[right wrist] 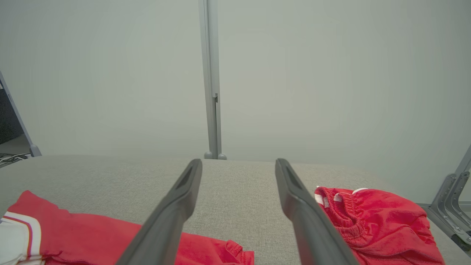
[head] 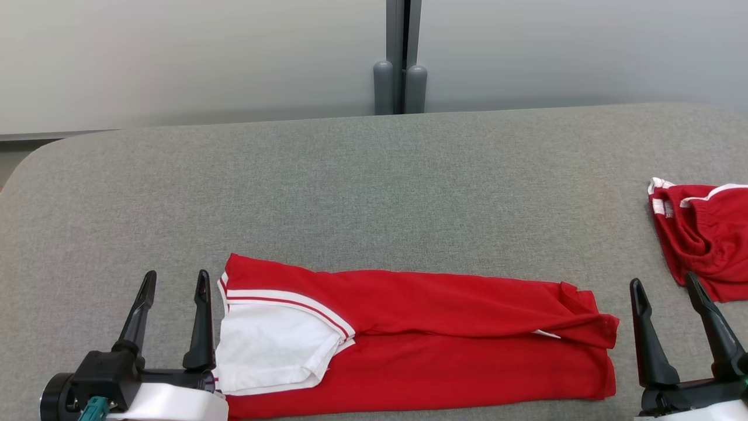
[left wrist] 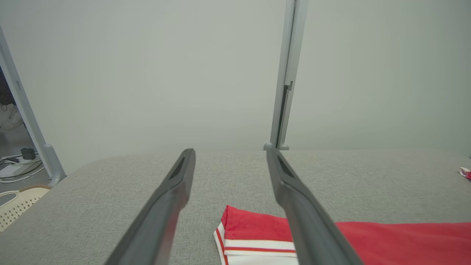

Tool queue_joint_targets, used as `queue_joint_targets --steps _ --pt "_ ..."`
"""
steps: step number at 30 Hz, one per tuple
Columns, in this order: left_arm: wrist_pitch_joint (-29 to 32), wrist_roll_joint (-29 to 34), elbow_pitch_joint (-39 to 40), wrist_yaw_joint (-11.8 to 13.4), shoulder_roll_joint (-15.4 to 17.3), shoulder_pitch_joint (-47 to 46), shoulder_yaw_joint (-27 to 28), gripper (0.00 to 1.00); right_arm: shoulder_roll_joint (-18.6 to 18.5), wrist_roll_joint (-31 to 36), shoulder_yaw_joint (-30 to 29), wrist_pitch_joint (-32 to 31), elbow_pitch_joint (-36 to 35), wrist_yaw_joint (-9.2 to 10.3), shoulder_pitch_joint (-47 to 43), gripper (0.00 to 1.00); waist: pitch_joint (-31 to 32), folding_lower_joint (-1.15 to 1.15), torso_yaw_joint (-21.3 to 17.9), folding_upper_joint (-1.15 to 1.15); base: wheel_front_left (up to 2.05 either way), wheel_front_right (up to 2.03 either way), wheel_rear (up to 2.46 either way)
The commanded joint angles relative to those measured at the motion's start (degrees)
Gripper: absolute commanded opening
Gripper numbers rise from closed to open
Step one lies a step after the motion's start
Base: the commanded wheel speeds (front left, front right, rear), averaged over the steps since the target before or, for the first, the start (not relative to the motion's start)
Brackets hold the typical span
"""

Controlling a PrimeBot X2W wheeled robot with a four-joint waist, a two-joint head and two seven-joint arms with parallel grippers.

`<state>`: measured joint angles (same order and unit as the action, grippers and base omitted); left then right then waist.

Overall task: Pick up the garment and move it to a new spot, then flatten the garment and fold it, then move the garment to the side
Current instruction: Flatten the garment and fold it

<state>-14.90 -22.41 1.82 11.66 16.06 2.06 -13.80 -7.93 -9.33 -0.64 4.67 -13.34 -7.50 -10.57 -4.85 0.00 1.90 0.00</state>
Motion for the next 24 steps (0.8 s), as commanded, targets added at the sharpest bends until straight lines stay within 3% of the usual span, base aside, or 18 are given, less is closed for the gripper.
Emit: queue_joint_targets --steps 1,16,24 --pt "-0.2 0.4 -0.1 0.0 0.4 0.1 0.2 1.00 0.1 0.3 0.2 -0.2 -0.1 0.02 -0.1 1.00 0.1 0.00 0.0 0.00 0.00 0.00 0.00" --pt "-0.1 0.8 0.9 0.6 0.5 -1.1 -0.2 1.00 -0.1 -0.4 -1.0 -0.8 -0.4 0.02 -0.5 1.00 -0.7 0.00 0.4 0.00 0.00 0.00 0.00" --pt "-0.1 1.2 1.9 0.3 -0.1 -4.3 -0.8 1.00 -0.9 -2.0 -4.0 -0.6 7.1 0.02 3.4 1.00 -5.7 0.00 1.8 0.00 0.00 0.00 0.00"
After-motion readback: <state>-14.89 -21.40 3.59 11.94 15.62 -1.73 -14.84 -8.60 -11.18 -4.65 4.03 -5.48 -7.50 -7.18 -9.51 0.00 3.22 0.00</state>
